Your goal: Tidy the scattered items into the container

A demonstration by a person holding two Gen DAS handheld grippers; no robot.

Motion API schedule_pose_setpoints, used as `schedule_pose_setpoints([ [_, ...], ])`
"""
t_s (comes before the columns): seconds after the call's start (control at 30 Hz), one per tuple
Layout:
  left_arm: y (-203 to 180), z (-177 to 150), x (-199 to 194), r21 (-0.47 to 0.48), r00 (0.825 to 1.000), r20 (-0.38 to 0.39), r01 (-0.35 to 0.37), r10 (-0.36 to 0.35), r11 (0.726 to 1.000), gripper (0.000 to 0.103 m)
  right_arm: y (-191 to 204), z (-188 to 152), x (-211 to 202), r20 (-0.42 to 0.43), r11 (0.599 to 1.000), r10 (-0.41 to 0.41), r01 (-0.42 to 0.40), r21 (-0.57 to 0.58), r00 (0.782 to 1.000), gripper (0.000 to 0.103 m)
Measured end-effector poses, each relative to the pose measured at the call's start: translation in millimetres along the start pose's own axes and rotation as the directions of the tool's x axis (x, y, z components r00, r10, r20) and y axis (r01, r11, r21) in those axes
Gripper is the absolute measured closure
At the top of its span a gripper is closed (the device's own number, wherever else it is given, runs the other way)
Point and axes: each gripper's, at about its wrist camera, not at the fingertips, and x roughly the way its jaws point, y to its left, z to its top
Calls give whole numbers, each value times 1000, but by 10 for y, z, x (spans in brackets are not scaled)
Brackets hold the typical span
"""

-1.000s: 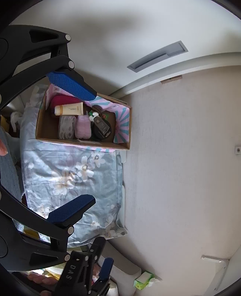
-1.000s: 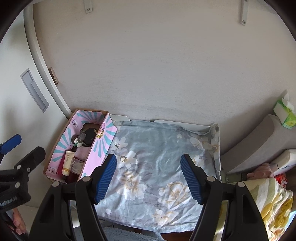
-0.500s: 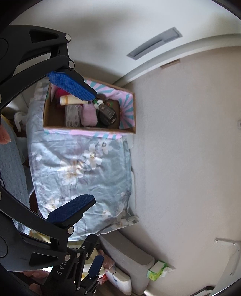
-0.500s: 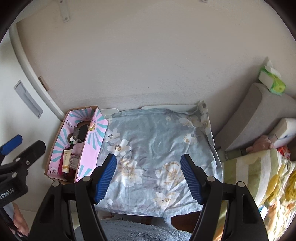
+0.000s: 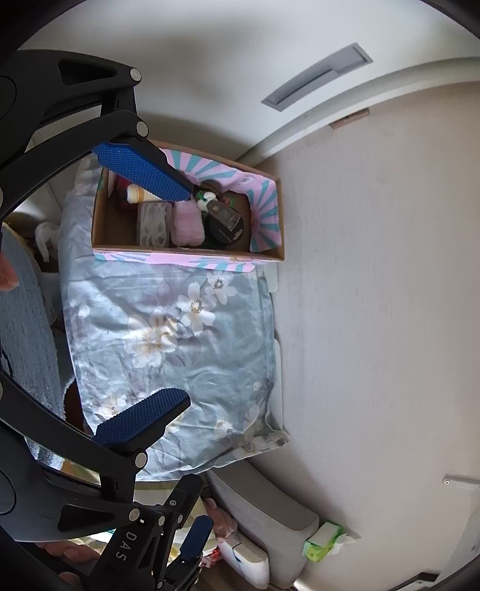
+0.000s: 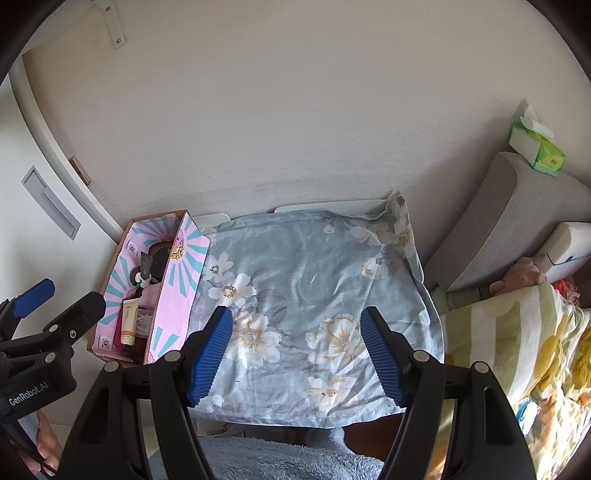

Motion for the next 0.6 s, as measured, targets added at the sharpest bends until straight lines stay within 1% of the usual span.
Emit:
schedule_pose_setpoints([
  [0.17,72,-13,-9,-16,1000,0,-22,22,1000,2,96,33,-7,13,999,5,-5,-34,1000,35],
  [0.27,85,-27,-13,-25,1000,1,-17,17,1000,2,124,26,0,12,999,4,-4,-47,1000,35],
  [0.6,21,-6,-40,6,1000,17,-26,25,1000,2,54,20,-14,17,999,-8,8,-35,1000,35],
])
